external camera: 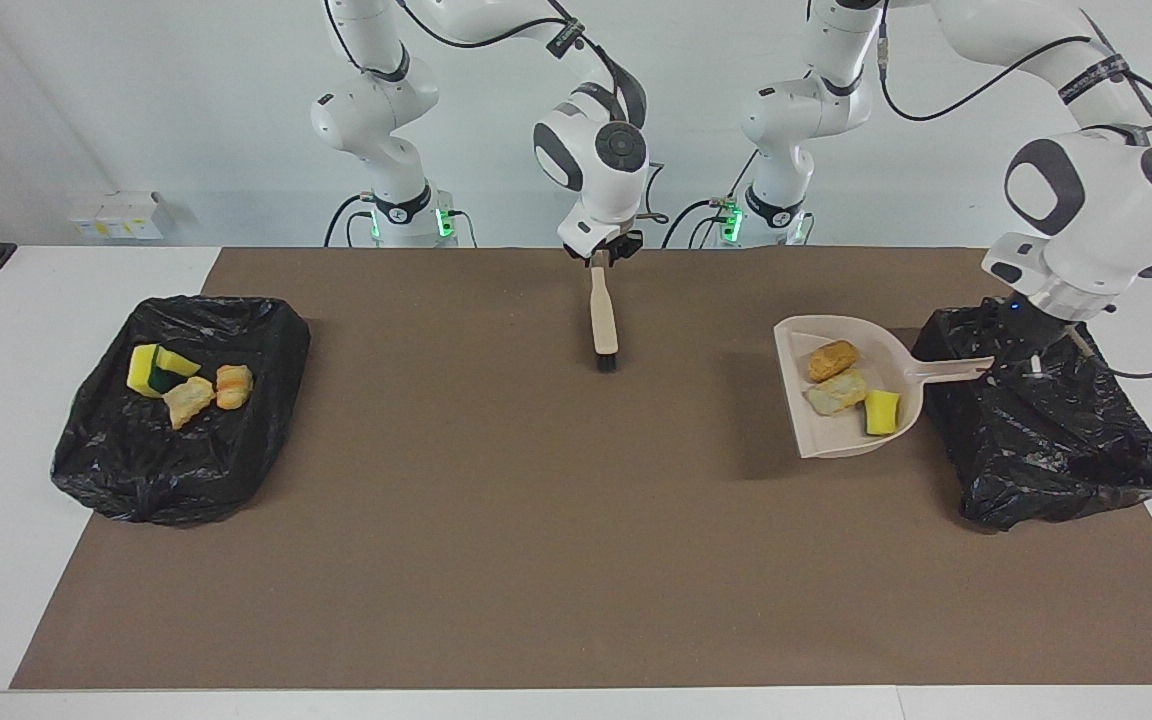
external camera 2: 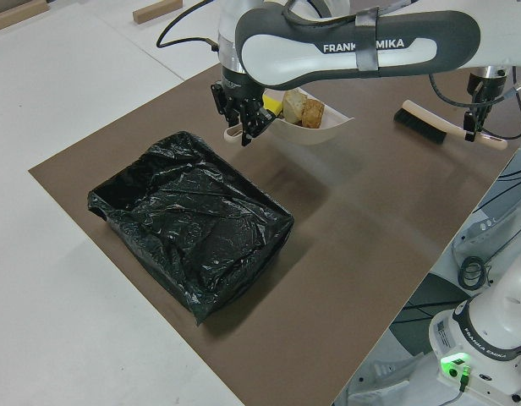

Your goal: Sweep and dump trash in bin

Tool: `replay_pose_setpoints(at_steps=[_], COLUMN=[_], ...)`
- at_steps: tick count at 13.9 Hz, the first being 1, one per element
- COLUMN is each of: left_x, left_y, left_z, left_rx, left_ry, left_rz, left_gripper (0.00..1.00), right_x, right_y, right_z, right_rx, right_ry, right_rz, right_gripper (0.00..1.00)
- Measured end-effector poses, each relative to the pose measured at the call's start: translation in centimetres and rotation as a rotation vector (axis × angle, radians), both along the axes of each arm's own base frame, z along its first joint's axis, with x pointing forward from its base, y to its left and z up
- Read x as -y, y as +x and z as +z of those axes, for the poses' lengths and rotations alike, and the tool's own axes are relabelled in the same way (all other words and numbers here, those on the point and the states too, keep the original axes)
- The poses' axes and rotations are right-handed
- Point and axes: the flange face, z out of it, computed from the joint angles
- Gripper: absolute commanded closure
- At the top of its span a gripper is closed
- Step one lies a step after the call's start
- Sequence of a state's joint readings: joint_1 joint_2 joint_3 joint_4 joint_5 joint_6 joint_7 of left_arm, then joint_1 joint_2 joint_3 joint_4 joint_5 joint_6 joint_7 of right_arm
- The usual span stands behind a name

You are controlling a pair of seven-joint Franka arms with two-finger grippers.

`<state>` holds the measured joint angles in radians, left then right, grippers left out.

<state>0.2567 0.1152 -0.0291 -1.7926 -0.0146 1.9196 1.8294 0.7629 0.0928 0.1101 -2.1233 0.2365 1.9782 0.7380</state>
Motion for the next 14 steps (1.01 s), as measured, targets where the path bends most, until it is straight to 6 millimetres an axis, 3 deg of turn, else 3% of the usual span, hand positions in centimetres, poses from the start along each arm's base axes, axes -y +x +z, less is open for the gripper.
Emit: replay_pose_setpoints(at_steps=[2, 5, 9, 11, 14], left_x=[-4.5, -11.7, -19.1, -21.4, -22.1], left_y=[-0.5, -1.5, -4.2, -5.2, -4.6], left_z=[2.1, 3.8, 4.4, 5.1, 6.3], left_rx=[0.037, 0.077, 0.095, 0.094, 0.116], left_ry=[0.0, 0.019, 0.034, 0.078, 0.171], left_rz=[0.033, 0.079, 0.181, 0.165, 0.112], left_gripper=[1.0, 1.0, 1.0, 1.0, 1.0], right_x=[0.1, 2.1, 7.5, 10.3, 14.7], right_y=[1.5, 5.0, 10.7, 13.4, 16.6], right_z=[2.1, 6.3, 13.0, 15.6, 17.8], right_rx=[0.009, -0.001, 0.014, 0.068, 0.117], right_ry=[0.016, 0.021, 0.042, 0.044, 0.045], right_rz=[-0.018, -0.044, -0.006, 0.004, 0.001], right_gripper=[0.0, 0.0, 0.0, 0.0, 0.0])
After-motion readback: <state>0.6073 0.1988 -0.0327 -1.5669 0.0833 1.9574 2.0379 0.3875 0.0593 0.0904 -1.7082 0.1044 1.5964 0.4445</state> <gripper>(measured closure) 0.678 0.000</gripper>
